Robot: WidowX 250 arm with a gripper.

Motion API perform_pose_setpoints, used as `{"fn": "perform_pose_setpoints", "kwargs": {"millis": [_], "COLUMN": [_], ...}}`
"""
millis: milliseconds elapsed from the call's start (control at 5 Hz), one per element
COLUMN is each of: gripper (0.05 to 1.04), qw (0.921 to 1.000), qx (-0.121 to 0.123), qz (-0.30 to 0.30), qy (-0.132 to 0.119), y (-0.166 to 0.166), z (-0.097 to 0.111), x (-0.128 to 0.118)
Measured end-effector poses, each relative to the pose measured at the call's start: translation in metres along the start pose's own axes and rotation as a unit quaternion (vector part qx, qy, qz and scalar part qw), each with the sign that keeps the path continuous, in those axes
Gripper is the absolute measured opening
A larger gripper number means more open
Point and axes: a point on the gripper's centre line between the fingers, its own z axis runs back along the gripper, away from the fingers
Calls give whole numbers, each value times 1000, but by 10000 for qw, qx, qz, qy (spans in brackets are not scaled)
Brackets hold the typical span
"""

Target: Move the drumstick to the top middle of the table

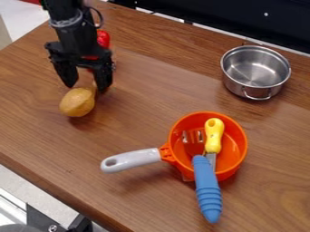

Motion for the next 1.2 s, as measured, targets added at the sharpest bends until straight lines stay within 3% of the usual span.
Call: {"fn": "perform_pose_setpoints", "kwargs": {"millis": [200, 400, 800, 1000, 1200], "gripper": [998, 951, 413, 274, 274], "qw": [10000, 9996, 9989, 9985, 9979], "qx": [50, 273, 477, 540, 608], "qz": [-67, -74, 40, 106, 226], "qy": [26, 6, -16, -5, 39], "y": [-6, -8, -10, -10, -10], "z": [-10, -14, -17, -18, -17], "x": [-1, 0, 3, 1, 0]}}
